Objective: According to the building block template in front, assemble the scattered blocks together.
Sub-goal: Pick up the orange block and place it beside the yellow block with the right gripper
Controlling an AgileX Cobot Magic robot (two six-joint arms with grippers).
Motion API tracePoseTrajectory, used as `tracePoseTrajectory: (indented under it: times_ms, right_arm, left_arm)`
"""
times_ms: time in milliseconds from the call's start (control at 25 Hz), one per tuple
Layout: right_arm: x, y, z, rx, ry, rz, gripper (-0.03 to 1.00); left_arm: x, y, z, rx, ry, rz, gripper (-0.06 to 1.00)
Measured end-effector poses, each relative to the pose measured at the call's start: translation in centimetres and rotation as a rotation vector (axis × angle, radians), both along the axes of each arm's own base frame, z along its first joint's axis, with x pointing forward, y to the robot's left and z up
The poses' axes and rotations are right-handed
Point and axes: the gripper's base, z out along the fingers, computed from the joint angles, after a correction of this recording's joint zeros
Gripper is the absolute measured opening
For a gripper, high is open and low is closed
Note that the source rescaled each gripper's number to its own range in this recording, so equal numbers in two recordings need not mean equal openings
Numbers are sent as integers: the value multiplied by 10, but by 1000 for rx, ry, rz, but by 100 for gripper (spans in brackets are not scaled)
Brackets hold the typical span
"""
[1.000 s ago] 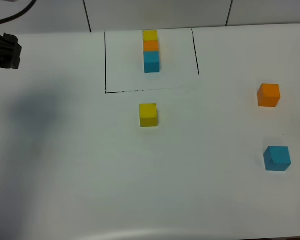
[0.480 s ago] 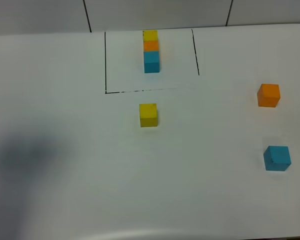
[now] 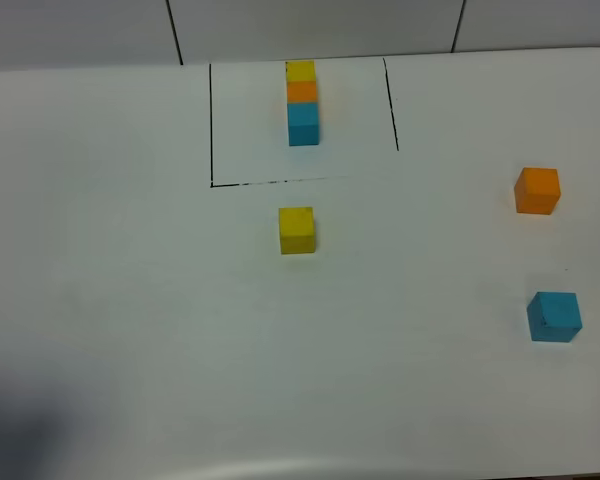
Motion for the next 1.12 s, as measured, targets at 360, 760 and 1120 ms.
tracePoseTrajectory:
  times_ms: [360,760,1120]
  right_arm:
    - [0,0,0,0,0,0,70]
    - [0,0,0,0,0,0,70]
    - [0,0,0,0,0,0,70]
  left_arm:
    - [-70,13,-33,-81,-105,-5,90]
    - [-90,11,-65,-142,-145,-60,90]
    - [-89,8,-66,-131,-151,-105,71]
